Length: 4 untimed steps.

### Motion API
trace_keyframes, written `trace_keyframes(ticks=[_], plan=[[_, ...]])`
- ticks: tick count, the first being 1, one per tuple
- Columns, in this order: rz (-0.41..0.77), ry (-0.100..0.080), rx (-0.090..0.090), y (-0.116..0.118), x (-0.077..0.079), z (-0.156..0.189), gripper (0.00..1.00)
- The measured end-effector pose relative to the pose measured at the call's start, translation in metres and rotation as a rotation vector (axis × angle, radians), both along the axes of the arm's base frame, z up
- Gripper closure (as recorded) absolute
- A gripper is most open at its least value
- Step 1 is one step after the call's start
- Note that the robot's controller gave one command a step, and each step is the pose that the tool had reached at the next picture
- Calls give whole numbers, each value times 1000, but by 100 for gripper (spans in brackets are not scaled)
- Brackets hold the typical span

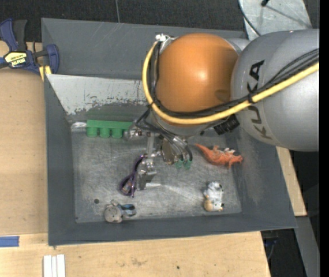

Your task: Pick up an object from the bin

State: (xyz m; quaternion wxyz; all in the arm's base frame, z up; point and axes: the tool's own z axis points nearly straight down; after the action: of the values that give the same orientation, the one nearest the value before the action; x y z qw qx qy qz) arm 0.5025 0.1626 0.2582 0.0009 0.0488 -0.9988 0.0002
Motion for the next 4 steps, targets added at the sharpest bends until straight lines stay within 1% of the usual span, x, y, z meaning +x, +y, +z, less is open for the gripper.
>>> trace_keyframes(ticks=[1, 2, 3, 4], plan=[[172, -15, 3, -16, 4, -26, 0], [354, -10, 1, -42, 40, -93, 0], [585, -3, 1, -73, 21, -129, 0], [566, -4, 2, -92, 22, -159, 0]])
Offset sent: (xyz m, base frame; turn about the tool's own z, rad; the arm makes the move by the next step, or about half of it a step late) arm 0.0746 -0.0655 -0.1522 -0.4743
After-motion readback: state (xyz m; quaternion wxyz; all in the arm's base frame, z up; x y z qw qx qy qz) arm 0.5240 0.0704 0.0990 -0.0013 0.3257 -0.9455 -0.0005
